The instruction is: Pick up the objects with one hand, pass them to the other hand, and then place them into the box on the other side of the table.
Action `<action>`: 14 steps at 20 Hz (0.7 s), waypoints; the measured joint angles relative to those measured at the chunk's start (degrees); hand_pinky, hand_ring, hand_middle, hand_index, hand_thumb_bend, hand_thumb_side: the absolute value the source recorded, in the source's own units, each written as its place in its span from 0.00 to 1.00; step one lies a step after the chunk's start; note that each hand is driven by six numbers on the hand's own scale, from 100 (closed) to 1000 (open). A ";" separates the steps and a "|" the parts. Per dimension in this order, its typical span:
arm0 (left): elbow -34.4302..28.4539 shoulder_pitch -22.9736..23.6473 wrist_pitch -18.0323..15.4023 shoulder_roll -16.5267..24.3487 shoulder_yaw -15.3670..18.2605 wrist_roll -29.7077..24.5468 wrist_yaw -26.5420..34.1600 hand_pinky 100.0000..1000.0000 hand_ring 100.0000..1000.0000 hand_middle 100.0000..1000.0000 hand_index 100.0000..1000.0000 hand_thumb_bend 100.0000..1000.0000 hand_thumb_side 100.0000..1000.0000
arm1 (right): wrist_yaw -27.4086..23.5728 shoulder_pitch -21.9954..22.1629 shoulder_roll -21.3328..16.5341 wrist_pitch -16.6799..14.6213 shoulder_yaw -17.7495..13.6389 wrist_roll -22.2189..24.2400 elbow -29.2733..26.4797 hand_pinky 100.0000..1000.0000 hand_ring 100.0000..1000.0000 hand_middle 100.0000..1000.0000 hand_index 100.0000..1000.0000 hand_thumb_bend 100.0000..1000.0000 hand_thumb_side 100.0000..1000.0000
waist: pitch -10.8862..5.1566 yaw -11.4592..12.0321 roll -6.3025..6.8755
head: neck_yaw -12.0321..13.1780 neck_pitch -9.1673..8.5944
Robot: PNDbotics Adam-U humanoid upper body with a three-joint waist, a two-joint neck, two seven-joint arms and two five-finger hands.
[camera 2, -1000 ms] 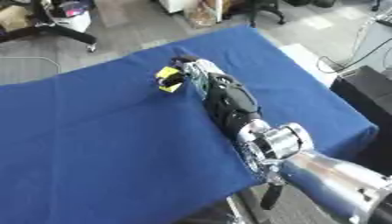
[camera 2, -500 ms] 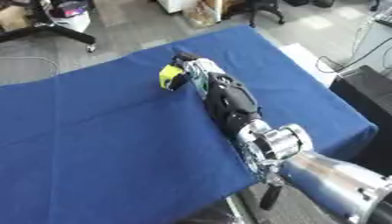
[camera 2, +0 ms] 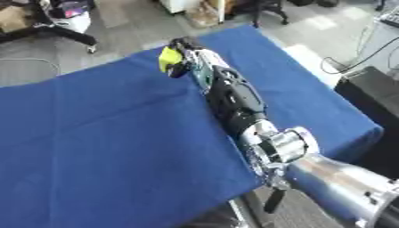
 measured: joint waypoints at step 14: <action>12.07 -3.11 -2.49 -1.79 -7.23 -0.79 -9.77 0.83 0.61 0.58 0.77 0.47 0.42 | -12.94 5.39 11.54 -8.93 8.85 2.40 -20.73 0.71 0.58 0.50 0.64 0.00 0.00 | -0.07 -1.32 -0.08 | 14.78 0.00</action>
